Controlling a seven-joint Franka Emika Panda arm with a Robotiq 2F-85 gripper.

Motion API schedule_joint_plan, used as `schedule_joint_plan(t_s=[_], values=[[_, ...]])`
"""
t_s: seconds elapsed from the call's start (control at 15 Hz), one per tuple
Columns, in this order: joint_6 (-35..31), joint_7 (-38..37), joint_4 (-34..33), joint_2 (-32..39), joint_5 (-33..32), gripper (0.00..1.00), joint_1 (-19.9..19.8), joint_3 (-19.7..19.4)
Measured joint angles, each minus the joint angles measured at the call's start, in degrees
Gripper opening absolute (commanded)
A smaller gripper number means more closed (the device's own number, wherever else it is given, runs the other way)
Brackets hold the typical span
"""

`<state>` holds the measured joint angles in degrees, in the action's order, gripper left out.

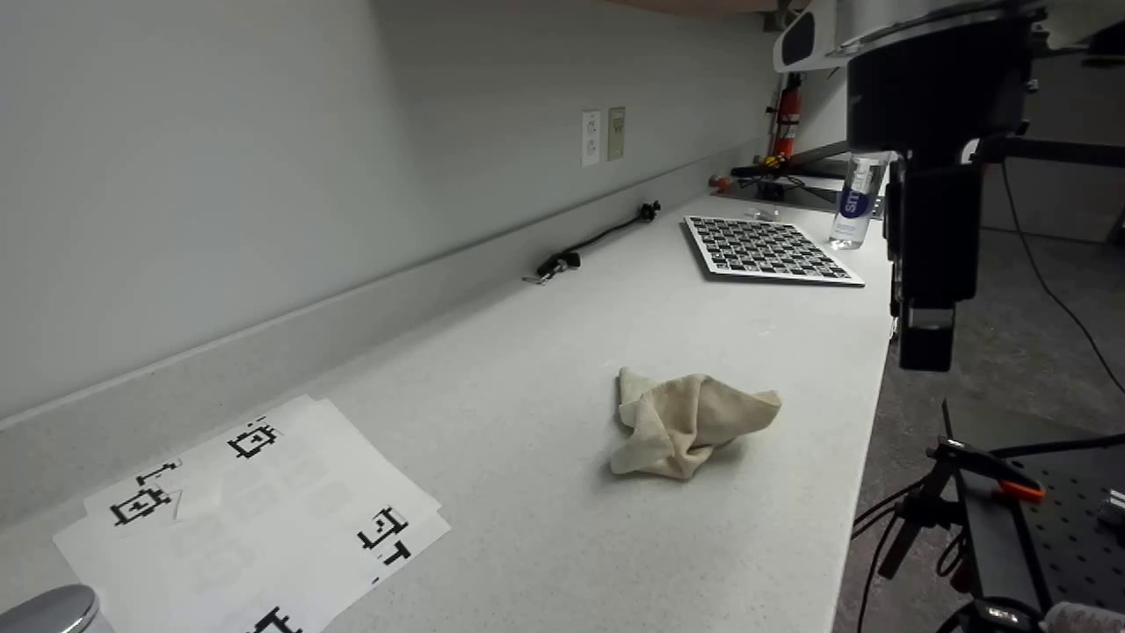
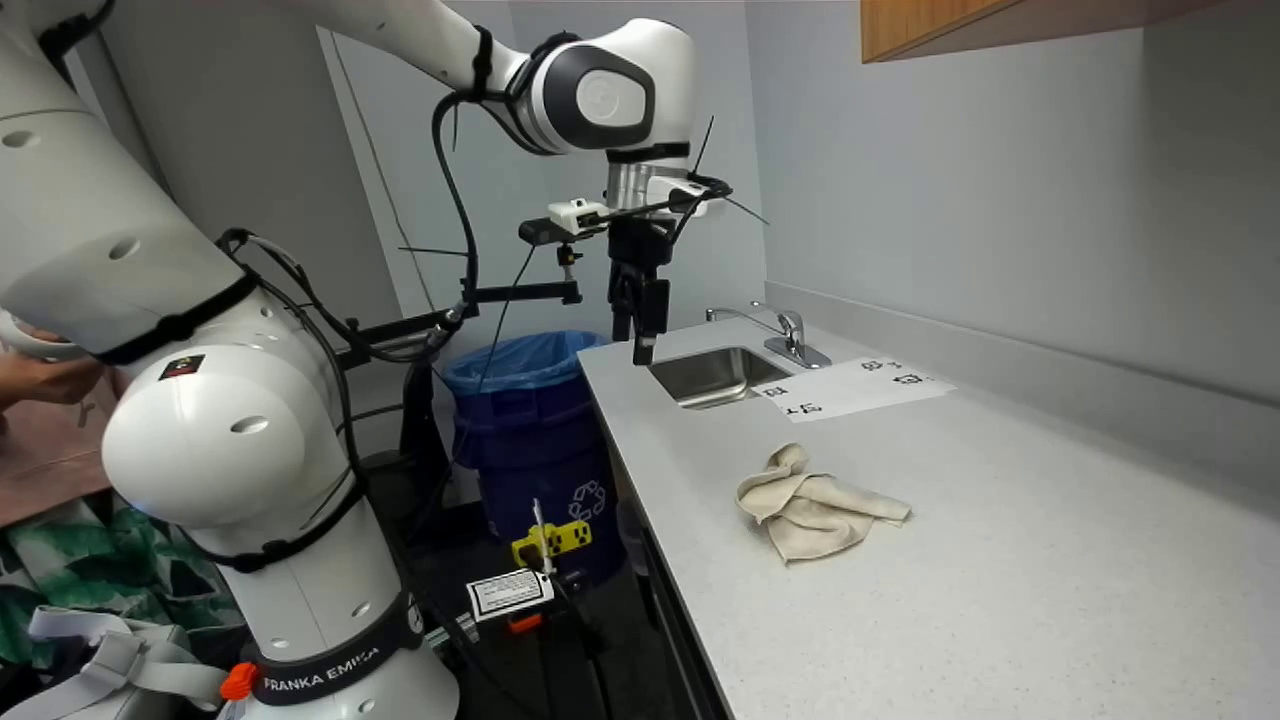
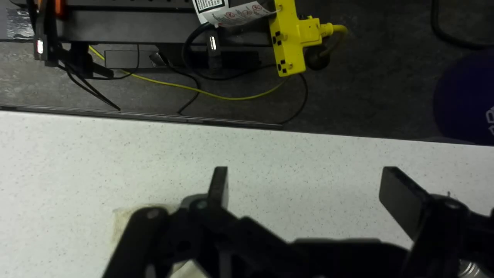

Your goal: Wipe the countertop with the towel

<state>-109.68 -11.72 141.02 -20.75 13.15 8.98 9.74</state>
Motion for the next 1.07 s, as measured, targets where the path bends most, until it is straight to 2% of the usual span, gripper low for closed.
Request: schedule_joint_plan(t_s=[0.67, 1.07], values=[[-0.54, 0.0, 0.51, 0.24, -2.83, 1.0, -0.95, -0.11], [-9.07, 0.82, 0.61, 4.62, -9.42, 1.0, -2.94, -1.01]])
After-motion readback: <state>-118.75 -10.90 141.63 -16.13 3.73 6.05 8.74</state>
